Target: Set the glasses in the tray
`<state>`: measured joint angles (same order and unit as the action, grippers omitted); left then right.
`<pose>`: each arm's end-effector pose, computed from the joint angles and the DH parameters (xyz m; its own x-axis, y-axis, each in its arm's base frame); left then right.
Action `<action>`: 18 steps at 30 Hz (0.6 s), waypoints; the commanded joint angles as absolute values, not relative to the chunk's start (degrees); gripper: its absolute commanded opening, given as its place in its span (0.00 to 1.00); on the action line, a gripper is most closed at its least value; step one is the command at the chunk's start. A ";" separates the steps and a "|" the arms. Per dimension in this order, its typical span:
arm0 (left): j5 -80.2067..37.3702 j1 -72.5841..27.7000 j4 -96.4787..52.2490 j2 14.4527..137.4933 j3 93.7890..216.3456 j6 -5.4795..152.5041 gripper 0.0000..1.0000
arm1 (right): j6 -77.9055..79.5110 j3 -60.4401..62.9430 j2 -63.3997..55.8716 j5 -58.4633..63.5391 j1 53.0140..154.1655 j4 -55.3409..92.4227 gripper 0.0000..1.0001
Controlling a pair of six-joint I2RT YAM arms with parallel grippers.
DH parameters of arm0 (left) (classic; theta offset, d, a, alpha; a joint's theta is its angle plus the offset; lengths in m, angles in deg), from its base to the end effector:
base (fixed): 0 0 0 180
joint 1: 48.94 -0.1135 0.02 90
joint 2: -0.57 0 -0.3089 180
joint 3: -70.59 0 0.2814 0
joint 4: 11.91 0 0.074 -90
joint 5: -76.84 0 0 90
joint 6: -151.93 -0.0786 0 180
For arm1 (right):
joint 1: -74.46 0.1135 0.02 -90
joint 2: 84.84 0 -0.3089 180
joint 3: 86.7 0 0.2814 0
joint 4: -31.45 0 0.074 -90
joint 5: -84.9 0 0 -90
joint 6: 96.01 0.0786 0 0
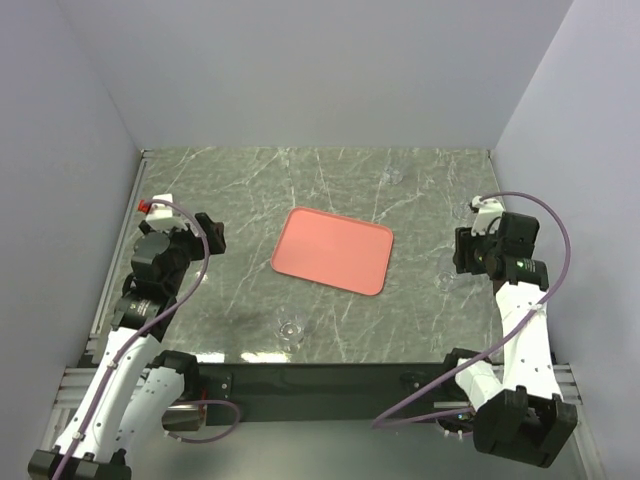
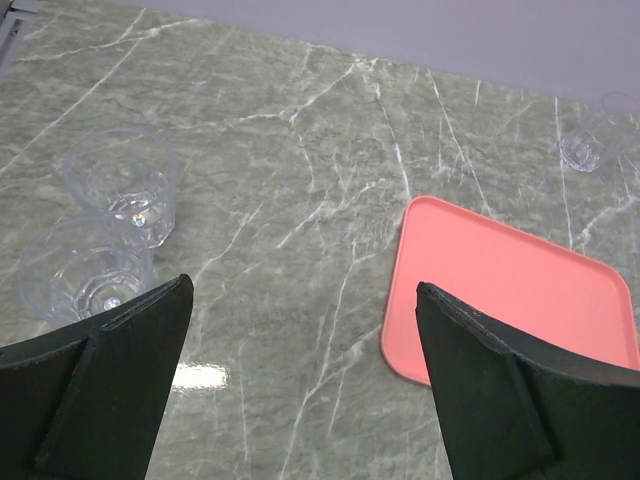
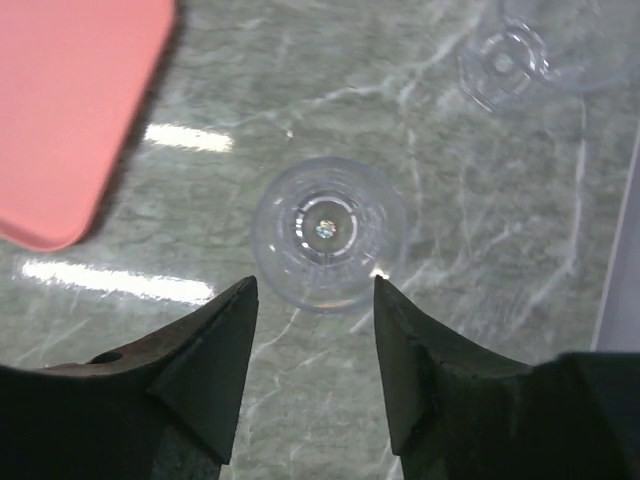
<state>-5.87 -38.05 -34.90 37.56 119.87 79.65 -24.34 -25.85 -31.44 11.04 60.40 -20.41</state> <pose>0.1959 -0.0275 0.3310 -0.1934 -0.2702 -0.9432 0.0064 0.9610 -0.2766 0.2203 -0.0327 0.2934 -0.6572 -0.1468 -0.7393 -0.1748 0.9838 -0.0400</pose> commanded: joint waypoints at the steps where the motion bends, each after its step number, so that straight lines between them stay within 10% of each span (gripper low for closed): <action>1: -7.62 -37.52 -33.27 37.39 121.48 80.04 0.99 | -21.40 -27.27 -30.71 7.38 57.78 -17.26 0.53; 18: -9.64 -37.16 -32.48 36.16 121.31 80.04 0.99 | -21.22 -27.01 -19.90 8.61 53.28 -14.88 0.36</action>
<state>-8.03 -37.43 -34.79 36.88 119.87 79.67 -21.83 -27.10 -20.84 9.29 53.84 -17.27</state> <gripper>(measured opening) 0.994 0.366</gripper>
